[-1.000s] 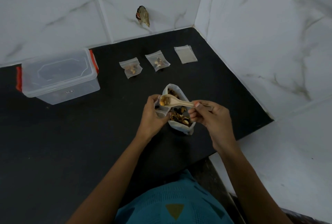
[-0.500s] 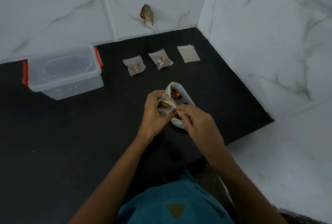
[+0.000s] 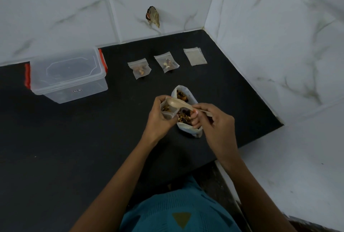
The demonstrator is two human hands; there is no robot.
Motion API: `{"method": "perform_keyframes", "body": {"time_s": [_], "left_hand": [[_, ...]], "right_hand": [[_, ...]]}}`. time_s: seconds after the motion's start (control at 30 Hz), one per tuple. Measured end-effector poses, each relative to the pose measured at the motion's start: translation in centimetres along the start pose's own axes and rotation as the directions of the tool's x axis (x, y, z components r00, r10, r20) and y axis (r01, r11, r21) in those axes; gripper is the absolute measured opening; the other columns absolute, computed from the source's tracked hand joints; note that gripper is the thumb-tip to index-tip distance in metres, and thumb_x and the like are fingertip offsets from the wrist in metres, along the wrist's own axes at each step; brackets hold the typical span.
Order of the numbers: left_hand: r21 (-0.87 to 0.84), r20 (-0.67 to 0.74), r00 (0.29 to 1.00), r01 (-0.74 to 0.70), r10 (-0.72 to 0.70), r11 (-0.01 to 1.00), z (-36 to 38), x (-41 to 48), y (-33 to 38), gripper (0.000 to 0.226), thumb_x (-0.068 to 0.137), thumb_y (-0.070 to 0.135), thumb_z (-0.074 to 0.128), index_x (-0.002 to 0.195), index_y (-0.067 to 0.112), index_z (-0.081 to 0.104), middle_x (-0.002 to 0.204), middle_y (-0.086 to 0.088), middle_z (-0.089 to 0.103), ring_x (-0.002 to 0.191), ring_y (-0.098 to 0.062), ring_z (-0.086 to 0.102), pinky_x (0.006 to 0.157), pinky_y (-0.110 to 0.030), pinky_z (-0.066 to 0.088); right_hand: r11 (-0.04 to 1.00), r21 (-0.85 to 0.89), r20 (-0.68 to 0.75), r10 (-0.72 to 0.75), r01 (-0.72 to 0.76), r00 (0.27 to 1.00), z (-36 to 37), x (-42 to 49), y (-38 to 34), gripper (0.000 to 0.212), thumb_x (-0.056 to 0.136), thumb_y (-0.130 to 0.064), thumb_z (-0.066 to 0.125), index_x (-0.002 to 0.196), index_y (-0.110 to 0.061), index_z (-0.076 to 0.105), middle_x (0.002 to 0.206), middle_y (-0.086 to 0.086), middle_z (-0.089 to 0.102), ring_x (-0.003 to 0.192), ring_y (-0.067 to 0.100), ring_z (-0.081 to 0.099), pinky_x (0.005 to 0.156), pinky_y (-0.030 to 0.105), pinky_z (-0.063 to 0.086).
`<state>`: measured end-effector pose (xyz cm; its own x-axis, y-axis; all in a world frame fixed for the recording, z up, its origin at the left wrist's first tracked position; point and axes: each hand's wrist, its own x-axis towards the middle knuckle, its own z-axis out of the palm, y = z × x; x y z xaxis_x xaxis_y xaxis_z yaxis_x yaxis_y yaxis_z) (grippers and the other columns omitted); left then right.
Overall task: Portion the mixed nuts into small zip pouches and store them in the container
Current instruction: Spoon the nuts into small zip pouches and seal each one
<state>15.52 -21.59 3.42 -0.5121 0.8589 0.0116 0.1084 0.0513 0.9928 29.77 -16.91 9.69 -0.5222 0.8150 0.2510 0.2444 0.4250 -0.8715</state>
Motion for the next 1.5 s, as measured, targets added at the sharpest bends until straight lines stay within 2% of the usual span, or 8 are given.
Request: {"method": "perform_keyframes", "body": {"time_s": [0.37,0.5,0.73,0.87,1.13,1.23,1.3,1.5], "left_hand": [[0.046,0.026,1.0,0.012,-0.013,0.999,0.0,0.2,0.4,0.05,0.076,0.001,0.069,0.112,0.02,0.041,0.106,0.019,0.047,0.099,0.01,0.048,0.077,0.0,0.039],[0.047,0.026,0.998,0.057,-0.058,0.997,-0.3,0.2,0.1,0.051,0.076,-0.001,0.069,0.113,0.022,0.042,0.106,0.018,0.047,0.097,0.014,0.047,0.075,0.0,0.041],[0.02,0.004,0.998,0.066,-0.067,0.998,-0.5,0.2,-0.1,0.046,0.078,-0.002,0.067,0.11,0.02,0.043,0.105,0.017,0.049,0.092,0.023,0.047,0.074,-0.001,0.042],[0.025,0.009,0.997,0.079,-0.079,0.997,-0.7,0.2,-0.3,0.046,0.078,-0.004,0.065,0.111,0.02,0.042,0.105,0.018,0.047,0.09,0.025,0.047,0.071,0.0,0.041],[0.038,0.017,0.998,0.068,-0.068,0.997,-0.4,0.2,-0.6,0.047,0.077,-0.002,0.067,0.111,0.02,0.042,0.105,0.017,0.049,0.091,0.024,0.047,0.073,0.0,0.041],[0.039,0.029,0.997,0.07,-0.071,0.997,-0.2,0.2,-0.8,0.049,0.076,-0.001,0.068,0.111,0.021,0.043,0.106,0.016,0.05,0.096,0.017,0.049,0.076,-0.003,0.043],[0.04,0.035,0.997,0.071,-0.072,0.997,0.0,0.2,-0.8,0.05,0.076,-0.001,0.068,0.112,0.023,0.042,0.108,0.016,0.049,0.1,0.012,0.049,0.079,-0.004,0.043],[0.029,0.042,0.998,0.04,-0.041,0.999,0.2,0.3,-0.4,0.05,0.077,0.002,0.069,0.111,0.023,0.04,0.109,0.016,0.048,0.104,0.004,0.05,0.08,-0.007,0.044]], "right_hand": [[0.998,0.061,-0.015,0.022,-0.021,1.0,-0.7,-0.2,-0.2,0.022,0.087,0.001,0.055,0.098,-0.017,0.06,0.076,-0.009,0.062,0.067,0.004,0.063,0.063,0.012,0.051],[0.966,0.184,-0.163,0.212,-0.182,0.964,-1.6,0.3,0.5,0.015,0.089,-0.006,0.054,0.092,-0.019,0.062,0.075,-0.002,0.064,0.065,0.003,0.062,0.061,0.014,0.052],[0.875,0.103,-0.301,0.481,-0.474,0.823,0.3,1.3,6.4,0.014,0.087,-0.005,0.056,0.097,-0.012,0.064,0.094,0.008,0.065,0.081,0.011,0.061,0.078,0.025,0.051],[0.849,0.11,-0.288,0.525,-0.517,0.801,1.8,1.5,8.0,0.016,0.086,-0.003,0.057,0.098,-0.013,0.062,0.093,-0.001,0.061,0.086,0.01,0.059,0.069,0.014,0.049],[0.874,-0.243,-0.182,0.384,-0.42,0.905,3.1,1.6,8.7,0.007,0.086,-0.008,0.058,0.092,-0.008,0.062,0.09,0.0,0.056,0.079,0.007,0.055,0.063,0.011,0.041],[0.868,-0.313,-0.148,0.357,-0.386,0.922,3.4,1.5,8.7,0.006,0.087,-0.008,0.057,0.091,-0.008,0.062,0.092,0.003,0.057,0.083,0.012,0.057,0.07,0.02,0.048],[0.876,-0.32,-0.139,0.333,-0.36,0.933,3.3,1.5,8.3,0.007,0.086,-0.007,0.057,0.09,-0.006,0.063,0.092,0.006,0.058,0.085,0.016,0.059,0.073,0.026,0.05],[0.992,-0.109,0.0,0.061,-0.061,0.998,2.2,1.9,3.0,0.014,0.083,-0.006,0.064,0.096,-0.006,0.068,0.091,-0.006,0.058,0.082,-0.005,0.056,0.074,0.004,0.043]]}}
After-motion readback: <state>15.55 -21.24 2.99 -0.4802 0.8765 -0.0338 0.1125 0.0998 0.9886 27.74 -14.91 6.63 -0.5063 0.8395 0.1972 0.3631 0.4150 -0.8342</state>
